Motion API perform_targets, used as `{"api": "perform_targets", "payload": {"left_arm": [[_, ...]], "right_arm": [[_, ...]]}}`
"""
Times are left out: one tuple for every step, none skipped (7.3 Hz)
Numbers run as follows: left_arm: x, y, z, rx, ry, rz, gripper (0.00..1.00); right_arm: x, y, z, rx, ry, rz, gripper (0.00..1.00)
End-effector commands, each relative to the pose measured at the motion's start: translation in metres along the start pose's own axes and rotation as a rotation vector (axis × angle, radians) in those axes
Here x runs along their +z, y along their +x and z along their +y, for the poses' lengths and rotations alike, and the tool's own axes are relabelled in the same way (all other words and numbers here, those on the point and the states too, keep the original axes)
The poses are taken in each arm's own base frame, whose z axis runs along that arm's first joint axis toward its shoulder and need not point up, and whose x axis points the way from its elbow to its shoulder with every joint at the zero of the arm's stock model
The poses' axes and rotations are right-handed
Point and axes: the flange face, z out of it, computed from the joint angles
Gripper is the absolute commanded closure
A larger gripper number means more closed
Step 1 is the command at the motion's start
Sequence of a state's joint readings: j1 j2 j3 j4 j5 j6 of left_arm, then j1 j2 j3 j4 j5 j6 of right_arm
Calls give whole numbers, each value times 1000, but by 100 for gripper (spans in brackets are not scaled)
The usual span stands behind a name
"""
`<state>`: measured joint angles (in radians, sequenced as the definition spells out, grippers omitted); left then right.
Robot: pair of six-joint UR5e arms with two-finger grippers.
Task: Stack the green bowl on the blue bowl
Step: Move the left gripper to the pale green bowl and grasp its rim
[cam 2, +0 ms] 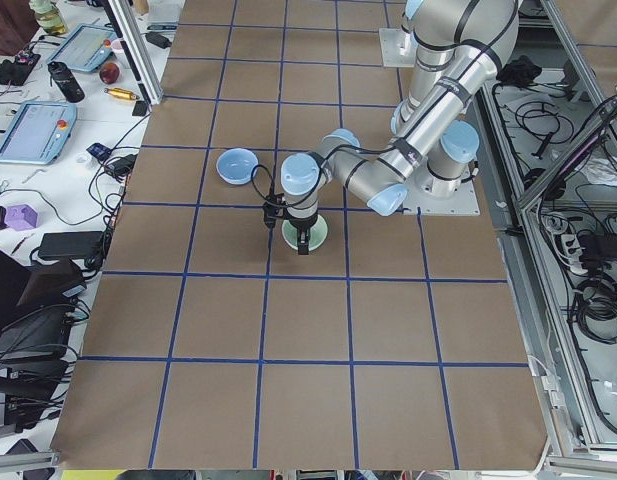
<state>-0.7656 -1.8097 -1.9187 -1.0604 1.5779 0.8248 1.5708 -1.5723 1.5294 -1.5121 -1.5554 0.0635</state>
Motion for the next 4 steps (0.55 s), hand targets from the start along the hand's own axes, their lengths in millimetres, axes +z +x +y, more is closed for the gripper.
{"api": "perform_targets", "payload": {"left_arm": [[30, -7, -4, 39, -18, 20, 10], [38, -7, -5, 63, -24, 28, 19], [42, -9, -6, 94, -26, 31, 28], [45, -10, -7, 96, -22, 26, 49]], "right_arm": [[0, 0, 0, 1, -1, 0, 0], [0, 0, 0, 1, 0, 0, 0], [0, 0, 0, 1, -1, 0, 0], [0, 0, 0, 1, -1, 0, 0]]}}
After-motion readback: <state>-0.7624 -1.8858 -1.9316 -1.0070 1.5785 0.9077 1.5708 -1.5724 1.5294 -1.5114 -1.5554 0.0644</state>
